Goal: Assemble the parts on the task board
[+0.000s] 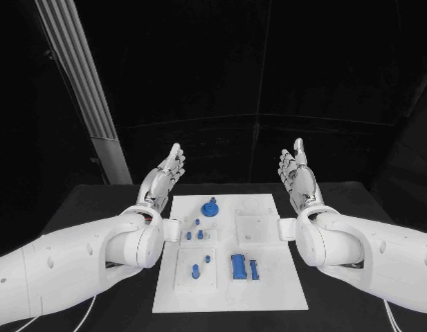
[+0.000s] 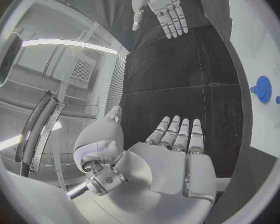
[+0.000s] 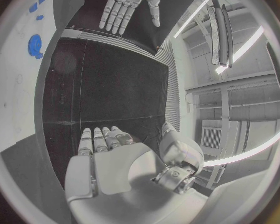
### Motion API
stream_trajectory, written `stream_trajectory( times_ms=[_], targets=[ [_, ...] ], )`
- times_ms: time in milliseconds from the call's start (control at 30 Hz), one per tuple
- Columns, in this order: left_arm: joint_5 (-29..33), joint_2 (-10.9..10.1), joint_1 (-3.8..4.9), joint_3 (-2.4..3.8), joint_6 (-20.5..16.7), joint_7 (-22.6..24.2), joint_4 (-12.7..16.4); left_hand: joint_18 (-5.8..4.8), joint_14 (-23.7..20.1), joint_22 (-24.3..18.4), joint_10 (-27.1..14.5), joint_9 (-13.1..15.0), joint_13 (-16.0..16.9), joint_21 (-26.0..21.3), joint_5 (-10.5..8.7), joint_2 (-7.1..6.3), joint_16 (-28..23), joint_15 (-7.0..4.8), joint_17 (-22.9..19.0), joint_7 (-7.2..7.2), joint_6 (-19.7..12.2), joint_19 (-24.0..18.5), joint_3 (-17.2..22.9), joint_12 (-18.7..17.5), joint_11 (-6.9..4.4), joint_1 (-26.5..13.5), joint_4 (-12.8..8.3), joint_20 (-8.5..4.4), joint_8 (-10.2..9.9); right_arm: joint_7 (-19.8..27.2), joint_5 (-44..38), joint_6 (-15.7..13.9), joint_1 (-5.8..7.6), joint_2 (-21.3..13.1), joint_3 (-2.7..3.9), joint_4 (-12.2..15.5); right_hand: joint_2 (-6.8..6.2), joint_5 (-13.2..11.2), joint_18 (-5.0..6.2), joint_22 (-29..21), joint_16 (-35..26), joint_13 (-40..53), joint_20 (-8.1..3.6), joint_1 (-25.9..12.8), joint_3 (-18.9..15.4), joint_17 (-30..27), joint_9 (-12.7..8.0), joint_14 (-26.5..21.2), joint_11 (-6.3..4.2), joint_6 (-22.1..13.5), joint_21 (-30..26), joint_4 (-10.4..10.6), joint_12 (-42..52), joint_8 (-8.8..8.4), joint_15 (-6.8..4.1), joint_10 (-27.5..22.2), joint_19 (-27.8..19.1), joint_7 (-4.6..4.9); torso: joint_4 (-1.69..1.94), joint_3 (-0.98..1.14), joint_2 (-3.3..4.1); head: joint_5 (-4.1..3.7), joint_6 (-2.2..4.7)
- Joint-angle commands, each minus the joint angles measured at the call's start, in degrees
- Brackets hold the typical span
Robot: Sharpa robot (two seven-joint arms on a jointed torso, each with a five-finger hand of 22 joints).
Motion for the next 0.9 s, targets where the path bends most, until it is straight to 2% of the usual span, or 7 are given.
stream_trajectory(
  times_ms=[33,67,367,433,467,633,900],
  targets=[
    [2.38,-0.22,-0.29,0.45,-6.87,-2.45,0.94,-1.22,-1.53,-3.99,-2.61,-0.12,-0.12,-0.32,-5.45,-0.05,-5.36,-4.36,-0.1,-2.22,-2.85,-2.6,0.65,-4.17,-3.84,-7.82,-1.85,-5.11,-3.16,-0.64,2.61,-2.1,0.08,-0.02,0.07,0.03,-0.01,-0.19,-0.39,-0.05,-0.2,-0.05,0.01,-0.31,-0.01,-0.05,-0.05,-0.21,0.0,-0.19,-0.2,-0.24,-0.2,-0.16,0.01,-0.29,-0.31,-0.02,0.29,0.18,-0.57,0.01,0.42],
    [2.43,-0.26,-0.36,0.55,-7.07,-2.52,1.08,-1.22,-1.53,-4.32,-2.77,-0.12,-0.12,-0.32,-5.45,-0.05,-5.81,-4.36,-0.1,-2.22,-3.07,-2.87,0.65,-4.5,-3.84,-8.46,-5.91,-5.11,-3.46,-0.64,2.61,-2.1,0.08,-0.02,0.07,0.03,-0.01,-0.19,-0.39,-0.05,-0.2,-0.05,0.01,-0.31,-0.01,-0.05,-0.05,-0.21,0.0,-0.19,-0.2,-0.24,-0.2,-0.16,0.01,-0.29,-0.31,-0.02,0.29,0.18,-0.57,0.01,0.42],
    [2.46,-0.28,-0.39,0.59,-7.16,-2.55,1.13,-1.22,-1.53,-6.99,-8.3,-0.12,-0.12,-0.32,-5.45,-0.05,-9.41,-4.36,-0.1,-2.22,-4.81,-7.92,0.65,-7.28,-3.84,-13.67,-5.91,-5.11,-5.58,-0.64,2.61,-2.1,0.08,-0.02,0.07,0.03,-0.01,-0.19,-0.39,-0.05,-0.2,-0.05,0.01,-0.31,-0.01,-0.05,-0.05,-0.21,0.0,-0.19,-0.2,-0.24,-0.2,-0.16,0.01,-0.29,-0.31,-0.02,0.29,0.18,-0.57,0.01,0.42],
    [2.46,-0.28,-0.39,0.59,-7.16,-2.55,1.13,-1.22,-1.53,-7.41,-8.3,-0.12,-0.12,-0.32,-5.45,-0.05,-9.93,-4.36,-0.1,-2.22,-8.94,-7.92,0.65,-7.74,-3.84,-14.5,-5.91,-5.11,-5.9,-0.64,2.61,-2.1,0.08,-0.02,0.07,0.03,-0.01,-0.19,-0.39,-0.05,-0.2,-0.05,0.01,-0.31,-0.01,-0.05,-0.05,-0.21,0.0,-0.19,-0.2,-0.24,-0.2,-0.16,0.01,-0.29,-0.31,-0.02,0.29,0.18,-0.57,0.01,0.42],
    [2.46,-0.28,-0.39,0.59,-7.16,-2.55,1.13,-1.22,-1.53,-7.62,-8.3,-0.12,-0.12,-0.32,-5.45,-0.05,-10.24,-4.36,-0.1,-2.22,-8.94,-7.92,0.65,-7.94,-3.84,-14.89,-5.91,-5.11,-9.97,-0.64,2.61,-2.1,0.08,-0.02,0.07,0.03,-0.01,-0.19,-0.39,-0.05,-0.2,-0.05,0.01,-0.31,-0.01,-0.05,-0.05,-0.21,0.0,-0.19,-0.2,-0.24,-0.2,-0.16,0.01,-0.29,-0.31,-0.02,0.29,0.18,-0.57,0.01,0.42],
    [2.46,-0.28,-0.39,0.59,-7.16,-2.55,1.13,-1.22,-1.53,-12.51,-8.3,-0.12,-0.12,-0.32,-5.45,-0.05,-11.46,-4.36,-0.1,-2.22,-8.94,-7.92,0.65,-8.87,-3.84,-16.66,-5.91,-5.11,-9.97,-0.64,2.61,-2.1,0.08,-0.02,0.07,0.03,-0.01,-0.19,-0.39,-0.05,-0.2,-0.05,0.01,-0.31,-0.01,-0.05,-0.05,-0.21,0.0,-0.19,-0.2,-0.24,-0.2,-0.16,0.01,-0.29,-0.31,-0.02,0.29,0.18,-0.57,0.01,0.42],
    [2.46,-0.28,-0.39,0.59,-7.16,-2.55,1.13,-1.22,-1.53,-12.51,-8.3,-0.12,-0.12,-0.32,-5.45,-0.05,-16.84,-4.36,-0.1,-2.22,-8.94,-7.92,0.65,-13.04,-3.84,-19.41,-5.91,-5.11,-9.97,-0.64,2.61,-2.1,0.08,-0.02,0.07,0.03,-0.01,-0.19,-0.39,-0.05,-0.2,-0.05,0.01,-0.31,-0.01,-0.05,-0.05,-0.21,0.0,-0.19,-0.2,-0.24,-0.2,-0.16,0.01,-0.29,-0.31,-0.02,0.29,0.18,-0.57,0.01,0.42]
  ],
)
